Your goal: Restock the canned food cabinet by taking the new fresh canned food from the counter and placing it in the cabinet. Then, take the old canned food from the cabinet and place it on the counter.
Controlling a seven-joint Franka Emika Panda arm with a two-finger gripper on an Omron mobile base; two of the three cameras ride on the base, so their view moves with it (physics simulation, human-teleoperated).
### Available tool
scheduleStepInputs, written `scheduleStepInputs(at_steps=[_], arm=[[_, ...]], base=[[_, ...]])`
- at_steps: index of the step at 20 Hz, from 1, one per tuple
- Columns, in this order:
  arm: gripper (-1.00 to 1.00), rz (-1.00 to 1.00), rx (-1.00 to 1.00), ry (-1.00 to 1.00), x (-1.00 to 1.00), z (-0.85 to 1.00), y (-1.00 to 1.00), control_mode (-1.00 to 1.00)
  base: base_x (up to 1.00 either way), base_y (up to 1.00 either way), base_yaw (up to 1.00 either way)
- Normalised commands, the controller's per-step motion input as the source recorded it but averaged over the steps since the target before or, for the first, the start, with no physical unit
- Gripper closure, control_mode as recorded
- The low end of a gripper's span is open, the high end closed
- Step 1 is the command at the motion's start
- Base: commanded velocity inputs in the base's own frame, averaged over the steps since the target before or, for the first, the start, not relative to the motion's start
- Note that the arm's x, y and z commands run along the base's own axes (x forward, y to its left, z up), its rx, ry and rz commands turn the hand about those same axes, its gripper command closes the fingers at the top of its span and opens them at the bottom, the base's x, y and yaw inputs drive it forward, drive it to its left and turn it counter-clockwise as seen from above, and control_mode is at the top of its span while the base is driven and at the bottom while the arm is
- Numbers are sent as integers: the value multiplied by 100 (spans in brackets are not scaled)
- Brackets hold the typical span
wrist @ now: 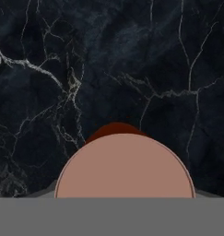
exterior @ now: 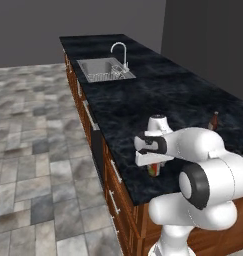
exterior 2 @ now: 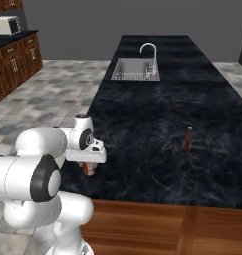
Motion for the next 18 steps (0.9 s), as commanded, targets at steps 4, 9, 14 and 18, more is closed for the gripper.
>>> scheduleStepInputs(at_steps=[4,9,14,18], arm=[[100,0,0,-8,-73,58,2,-100],[100,0,0,-9,-98,84,0,-100],[100,0,0,-1,-97,59,0,-100],[100,0,0,-11,-89,62,0,-100]], base=[[0,0,0],[0,0,0],[0,0,0],[0,0,0]])
